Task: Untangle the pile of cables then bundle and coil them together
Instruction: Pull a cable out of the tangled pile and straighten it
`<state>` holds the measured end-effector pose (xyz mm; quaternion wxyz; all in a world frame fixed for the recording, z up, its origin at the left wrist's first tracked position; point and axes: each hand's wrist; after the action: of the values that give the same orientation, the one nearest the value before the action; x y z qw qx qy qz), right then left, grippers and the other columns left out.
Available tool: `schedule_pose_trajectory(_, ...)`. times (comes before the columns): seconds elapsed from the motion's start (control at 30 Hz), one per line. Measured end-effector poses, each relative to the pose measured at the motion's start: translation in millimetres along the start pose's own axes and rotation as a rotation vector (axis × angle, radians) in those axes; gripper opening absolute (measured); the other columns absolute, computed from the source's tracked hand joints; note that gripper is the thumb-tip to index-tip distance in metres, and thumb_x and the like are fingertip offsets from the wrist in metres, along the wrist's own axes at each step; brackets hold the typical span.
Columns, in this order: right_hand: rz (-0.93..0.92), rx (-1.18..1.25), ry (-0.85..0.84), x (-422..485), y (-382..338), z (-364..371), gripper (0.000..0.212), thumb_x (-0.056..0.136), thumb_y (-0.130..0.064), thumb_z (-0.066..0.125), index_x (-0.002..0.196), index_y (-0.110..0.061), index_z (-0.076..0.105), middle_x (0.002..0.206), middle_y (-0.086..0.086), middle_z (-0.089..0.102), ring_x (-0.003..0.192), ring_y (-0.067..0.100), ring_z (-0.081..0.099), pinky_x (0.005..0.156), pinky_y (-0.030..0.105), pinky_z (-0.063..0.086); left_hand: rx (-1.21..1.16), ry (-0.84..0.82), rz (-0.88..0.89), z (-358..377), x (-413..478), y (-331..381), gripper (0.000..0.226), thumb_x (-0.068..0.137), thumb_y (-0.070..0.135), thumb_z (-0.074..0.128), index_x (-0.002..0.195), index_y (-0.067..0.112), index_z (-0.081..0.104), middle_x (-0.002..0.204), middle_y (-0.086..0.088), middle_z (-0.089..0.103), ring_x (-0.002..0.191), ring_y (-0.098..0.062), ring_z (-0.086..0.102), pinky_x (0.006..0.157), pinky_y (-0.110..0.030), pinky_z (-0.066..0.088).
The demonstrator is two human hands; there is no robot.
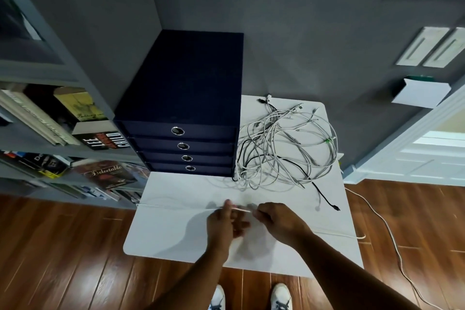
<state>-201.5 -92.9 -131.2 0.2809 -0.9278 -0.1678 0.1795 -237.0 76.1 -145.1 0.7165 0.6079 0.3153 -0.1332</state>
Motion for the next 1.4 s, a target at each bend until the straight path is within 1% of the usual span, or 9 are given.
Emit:
schedule_pose_trajectory(0.2, 0.054, -0.069, -0.023, -23.3, 41.8, -9.5, 0.024, 0.1, -0.033, 0.05, 0.097, -0.017, 0.067, 0.087, 0.001, 0.063, 0.086, 0.022, 0.062, 0.069, 0.024, 0.037, -0.434, 0.214, -0.085, -21.7, 24.8, 17.9, 0.018, 0.101, 0.009, 0.05, 0.105, -0.002, 0.064, 0.074, -0.014, 0.073, 0.052, -0.021, 0.067, 0.046, -0.024, 0.049)
schedule_pose_trajectory(0.3, 0.096, -0.095, -0.01, -25.7, 49.4, -13.7, 0.023, 0.1, -0.027, 0.049, 0.104, -0.014, 0.068, 0.096, 0.003, 0.062, 0.093, 0.025, 0.062, 0.074, 0.028, 0.042, -0.436, 0.155, -0.053, -18.4, 20.3, 23.9, 0.021, 0.104, 0.012, 0.047, 0.101, -0.002, 0.063, 0.079, -0.016, 0.074, 0.06, -0.025, 0.07, 0.051, -0.028, 0.056)
schedule_pose_trajectory(0.4, 0.065, -0.119, 0.058, -15.0, 30.5, -11.4, 0.034, 0.098, -0.019, 0.045, 0.128, -0.019, 0.059, 0.117, 0.002, 0.059, 0.103, 0.025, 0.062, 0.083, 0.033, 0.048, -0.429, 0.121, -0.022, -5.9, 12.4, 24.6, 0.025, 0.106, 0.015, 0.045, 0.098, -0.001, 0.062, 0.081, -0.018, 0.075, 0.063, -0.026, 0.071, 0.054, -0.029, 0.056)
schedule_pose_trajectory(0.5, -0.048, -0.124, 0.042, 2.7, 0.5, -3.1, 0.04, 0.097, -0.028, 0.043, 0.136, -0.031, 0.052, 0.126, -0.003, 0.056, 0.108, 0.022, 0.06, 0.088, 0.038, 0.05, -0.39, 0.126, 0.009, 1.0, 9.0, 23.8, 0.025, 0.106, 0.016, 0.046, 0.098, 0.0, 0.064, 0.082, -0.016, 0.076, 0.064, -0.025, 0.072, 0.058, -0.03, 0.057)
schedule_pose_trajectory(0.67, -0.089, -0.07, 0.042, 19.3, -25.0, 9.3, 0.025, 0.101, -0.027, 0.044, 0.117, -0.027, 0.063, 0.108, 0.003, 0.066, 0.099, 0.024, 0.063, 0.083, 0.037, 0.049, -0.315, 0.192, 0.017, -6.7, 8.5, 20.8, 0.026, 0.106, 0.021, 0.048, 0.098, 0.005, 0.067, 0.077, -0.008, 0.075, 0.07, -0.025, 0.07, 0.058, -0.029, 0.054)
schedule_pose_trajectory(0.8, -0.046, -0.097, 0.026, 12.3, -1.1, 6.3, 0.019, 0.1, -0.025, 0.045, 0.104, -0.023, 0.064, 0.103, 0.003, 0.068, 0.094, 0.025, 0.064, 0.079, 0.034, 0.047, -0.303, 0.269, 0.028, -27.8, 19.0, 25.9, 0.022, 0.105, 0.013, 0.047, 0.1, 0.0, 0.064, 0.076, -0.014, 0.074, 0.049, -0.014, 0.053, 0.043, -0.021, 0.038)
schedule_pose_trajectory(0.97, -0.004, -0.082, 0.013, 0.6, 22.4, 4.1, 0.018, 0.101, -0.025, 0.047, 0.1, -0.022, 0.064, 0.101, -0.001, 0.069, 0.092, 0.022, 0.063, 0.078, 0.032, 0.046, -0.43, 0.354, 0.001, -35.9, 30.5, 38.8, 0.015, 0.102, 0.009, 0.045, 0.094, 0.006, 0.057, 0.075, -0.013, 0.07, 0.046, -0.011, 0.041, 0.044, -0.021, 0.029)
schedule_pose_trajectory(1.2, 0.09, -0.138, 0.036, -27.4, 60.7, -10.1, 0.02, 0.097, -0.033, 0.044, 0.092, -0.024, 0.062, 0.09, -0.004, 0.068, 0.085, 0.022, 0.062, 0.073, 0.036, 0.047, -0.537, 0.518, 0.03, -64.8, 50.4, 62.8, 0.02, 0.102, 0.012, 0.038, 0.089, 0.013, 0.053, 0.074, -0.011, 0.067, 0.05, -0.016, 0.043, 0.05, -0.022, 0.034)
schedule_pose_trajectory(1.4, 0.109, -0.169, 0.058, -29.1, 65.9, -17.1, 0.019, 0.097, -0.027, 0.046, 0.091, -0.021, 0.063, 0.09, -0.002, 0.067, 0.085, 0.022, 0.061, 0.071, 0.037, 0.047, -0.427, 0.525, 0.135, -57.8, 56.6, 74.7, 0.031, 0.102, 0.015, 0.032, 0.085, 0.011, 0.058, 0.064, -0.01, 0.064, 0.046, -0.017, 0.042, 0.051, -0.024, 0.03)
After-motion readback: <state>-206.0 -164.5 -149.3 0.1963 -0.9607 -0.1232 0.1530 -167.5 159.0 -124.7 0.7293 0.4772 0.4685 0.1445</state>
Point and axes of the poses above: each hand's wrist, its own x-axis towards the middle knuckle, its own z-axis out of the palm, y = z × x
